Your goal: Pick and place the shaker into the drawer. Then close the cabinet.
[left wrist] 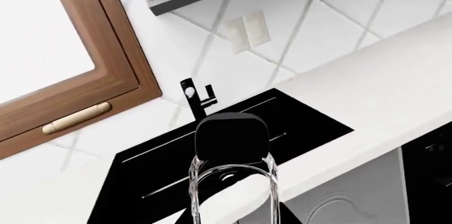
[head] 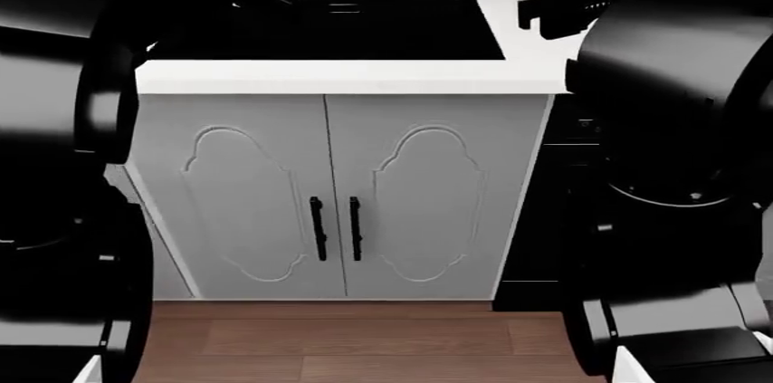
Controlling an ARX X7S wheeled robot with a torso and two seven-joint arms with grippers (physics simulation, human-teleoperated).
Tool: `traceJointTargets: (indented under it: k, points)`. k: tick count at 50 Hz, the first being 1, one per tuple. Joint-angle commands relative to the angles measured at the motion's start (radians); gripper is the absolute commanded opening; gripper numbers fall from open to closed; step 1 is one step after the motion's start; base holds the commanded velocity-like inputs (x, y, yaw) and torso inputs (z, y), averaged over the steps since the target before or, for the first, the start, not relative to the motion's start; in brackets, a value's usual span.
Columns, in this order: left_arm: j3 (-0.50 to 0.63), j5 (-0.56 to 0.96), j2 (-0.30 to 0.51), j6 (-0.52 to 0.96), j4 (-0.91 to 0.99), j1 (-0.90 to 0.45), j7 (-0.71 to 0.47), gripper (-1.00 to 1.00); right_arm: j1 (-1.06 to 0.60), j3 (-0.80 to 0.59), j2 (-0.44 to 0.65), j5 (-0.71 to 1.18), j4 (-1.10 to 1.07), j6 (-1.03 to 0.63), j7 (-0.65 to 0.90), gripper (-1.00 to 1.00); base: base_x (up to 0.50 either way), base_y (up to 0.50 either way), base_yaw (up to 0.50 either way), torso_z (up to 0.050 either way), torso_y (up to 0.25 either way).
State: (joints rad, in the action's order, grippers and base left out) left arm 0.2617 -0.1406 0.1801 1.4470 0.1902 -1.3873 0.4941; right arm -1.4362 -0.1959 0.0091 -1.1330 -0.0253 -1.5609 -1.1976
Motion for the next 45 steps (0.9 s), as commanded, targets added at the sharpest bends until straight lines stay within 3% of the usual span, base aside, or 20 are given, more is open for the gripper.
traceJointTargets:
  k: [1,45]
  points:
    - [-0.002,0.007,-0.004,0.006,0.008,0.005,-0.005,-1.0,0.008,-0.002,0.001,-0.02,-0.006,0.005,-0.018,-1.0,0.0,0.5,0.0,0.0,0.0]
    - [-0.016,0.027,-0.013,-0.003,0.004,0.012,-0.017,-1.0,0.02,-0.001,0.007,-0.02,-0.01,0.013,-0.007,-1.0,0.0,0.5,0.0,0.0,0.0]
